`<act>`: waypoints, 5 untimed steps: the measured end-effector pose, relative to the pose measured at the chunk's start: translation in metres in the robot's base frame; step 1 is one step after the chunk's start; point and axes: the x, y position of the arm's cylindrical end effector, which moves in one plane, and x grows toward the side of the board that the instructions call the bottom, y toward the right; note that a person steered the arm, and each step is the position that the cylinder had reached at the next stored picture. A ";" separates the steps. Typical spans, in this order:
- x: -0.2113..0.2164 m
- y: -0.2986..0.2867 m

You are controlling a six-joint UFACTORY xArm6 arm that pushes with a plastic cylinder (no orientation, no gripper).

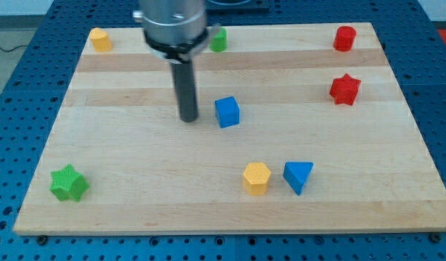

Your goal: Put the blue cube to the top side of the yellow hexagon

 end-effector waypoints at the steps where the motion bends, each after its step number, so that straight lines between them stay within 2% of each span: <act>1: -0.030 -0.002; 2: -0.028 0.047; 4: 0.041 0.110; 5: 0.029 0.110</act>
